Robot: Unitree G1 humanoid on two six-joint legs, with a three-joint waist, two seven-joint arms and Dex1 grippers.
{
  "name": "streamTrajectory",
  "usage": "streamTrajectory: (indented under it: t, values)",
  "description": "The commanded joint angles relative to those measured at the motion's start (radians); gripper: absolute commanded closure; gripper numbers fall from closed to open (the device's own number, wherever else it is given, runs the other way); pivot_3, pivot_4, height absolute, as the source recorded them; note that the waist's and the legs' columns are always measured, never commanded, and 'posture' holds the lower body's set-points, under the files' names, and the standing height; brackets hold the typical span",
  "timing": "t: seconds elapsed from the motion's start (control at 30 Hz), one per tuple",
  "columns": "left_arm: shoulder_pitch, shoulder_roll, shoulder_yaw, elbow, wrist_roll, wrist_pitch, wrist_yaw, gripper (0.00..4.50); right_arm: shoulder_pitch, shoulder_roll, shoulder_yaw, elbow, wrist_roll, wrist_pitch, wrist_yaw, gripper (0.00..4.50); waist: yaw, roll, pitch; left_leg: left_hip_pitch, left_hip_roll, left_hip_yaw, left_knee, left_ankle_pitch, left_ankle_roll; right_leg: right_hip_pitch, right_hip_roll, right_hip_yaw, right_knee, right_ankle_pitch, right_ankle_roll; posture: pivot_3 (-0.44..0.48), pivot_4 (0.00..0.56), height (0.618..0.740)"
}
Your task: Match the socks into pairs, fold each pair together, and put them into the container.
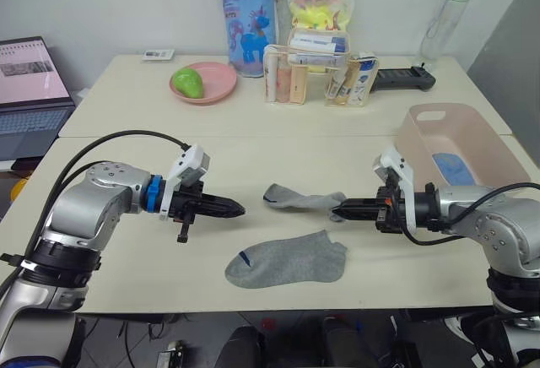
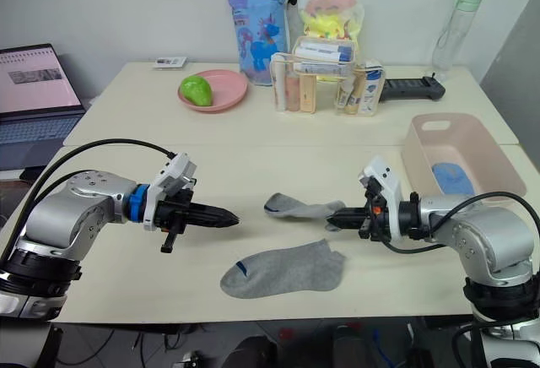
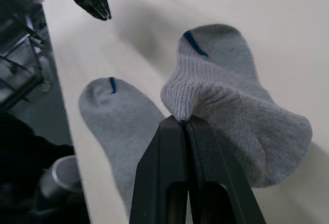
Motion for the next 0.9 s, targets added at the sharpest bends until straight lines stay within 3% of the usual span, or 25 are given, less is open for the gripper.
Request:
streamTrajectory:
  t: [0.03, 0.1, 0.17, 0.27, 0.4, 0.73, 0.9]
  values:
    - [-0.004, -0.118, 0.027, 0.032, 0.095, -0.287, 0.105, 4.5, 0.008, -0.026, 0.004, -0.04, 0.004, -0.029, -0.051, 4.45, 0.012, 0.0, 0.0, 0.0, 0.0, 0.001, 0.0, 0.001, -0.001, 0.0, -0.001, 0.0, -0.001, 0.0, 0.0, 0.0, 0.15, 0.703]
    - [-0.007, -0.144, 0.027, 0.048, 0.123, -0.357, 0.111, 4.5, 0.021, -0.046, 0.026, -0.05, -0.002, -0.06, -0.064, 4.45, 0.014, -0.001, 0.0, -0.001, 0.0, 0.001, 0.001, 0.002, -0.003, 0.0, -0.001, 0.001, -0.001, 0.0, 0.0, 0.0, 0.15, 0.703]
    - [-0.011, -0.138, -0.01, 0.117, 0.209, -0.562, 0.066, 4.5, 0.034, -0.061, 0.041, -0.054, -0.005, -0.086, -0.077, 4.45, 0.012, 0.0, 0.0, -0.001, 0.0, 0.002, 0.001, 0.002, -0.003, -0.001, -0.001, 0.001, -0.001, 0.0, 0.0, 0.0, 0.15, 0.703]
    - [-0.04, -0.156, -0.05, 0.255, 0.328, -0.903, 0.053, 3.66, 0.041, -0.072, 0.051, -0.052, 0.002, -0.109, -0.096, 4.5, 0.011, 0.0, 0.0, 0.001, 0.0, 0.004, -0.001, 0.002, -0.003, -0.001, -0.001, 0.001, 0.0, 0.0, 0.0, 0.0, 0.15, 0.703]
    - [-0.083, -0.175, -0.097, 0.377, 0.381, -1.102, 0.016, 2.4, 0.037, -0.066, 0.039, -0.044, 0.03, -0.105, -0.116, 4.5, 0.014, 0.0, 0.0, 0.0, 0.0, 0.004, 0.0, 0.002, -0.003, -0.001, -0.001, 0.0, 0.0, 0.0, 0.0, 0.0, 0.15, 0.703]
    - [-0.216, -0.271, -0.172, 0.614, 0.492, -1.275, 0.055, 2.4, 0.043, -0.078, 0.039, -0.04, 0.065, -0.11, -0.143, 4.5, 0.013, 0.0, 0.0, 0.0, -0.001, 0.004, 0.0, 0.002, -0.003, -0.001, -0.001, -0.001, 0.0, 0.0, 0.0, 0.0, 0.15, 0.703]
    - [-0.238, -0.267, -0.193, 0.668, 0.521, -1.324, 0.059, 3.6, 0.051, -0.083, 0.037, -0.043, 0.088, -0.101, -0.15, 4.5, 0.009, 0.0, 0.0, 0.0, -0.001, 0.003, 0.0, 0.002, -0.003, -0.001, -0.001, -0.001, 0.001, 0.0, 0.0, 0.0, 0.15, 0.703]
